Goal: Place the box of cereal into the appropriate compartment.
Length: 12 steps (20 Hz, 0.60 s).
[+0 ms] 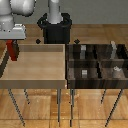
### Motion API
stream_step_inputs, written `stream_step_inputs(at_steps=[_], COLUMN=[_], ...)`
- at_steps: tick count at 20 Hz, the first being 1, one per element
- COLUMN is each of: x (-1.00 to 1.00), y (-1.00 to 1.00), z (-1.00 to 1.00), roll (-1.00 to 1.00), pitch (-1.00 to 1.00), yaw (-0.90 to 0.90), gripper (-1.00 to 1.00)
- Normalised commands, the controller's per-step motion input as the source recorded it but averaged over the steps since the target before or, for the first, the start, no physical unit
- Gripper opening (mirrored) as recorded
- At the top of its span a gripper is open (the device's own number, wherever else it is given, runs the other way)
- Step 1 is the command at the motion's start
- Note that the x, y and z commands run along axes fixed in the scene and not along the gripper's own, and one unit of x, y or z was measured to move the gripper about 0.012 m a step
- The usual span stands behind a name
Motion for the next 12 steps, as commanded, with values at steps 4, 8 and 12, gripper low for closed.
stream_step_inputs(at_steps=[4, 8, 12], x=[0.00, 0.00, 0.00], y=[1.00, 1.00, 1.00], z=[0.00, 0.00, 0.00], roll=[0.00, 0.00, 0.00], pitch=[0.00, 0.00, 0.00], yaw=[0.00, 0.00, 0.00], gripper=[-1.00, -1.00, -1.00])
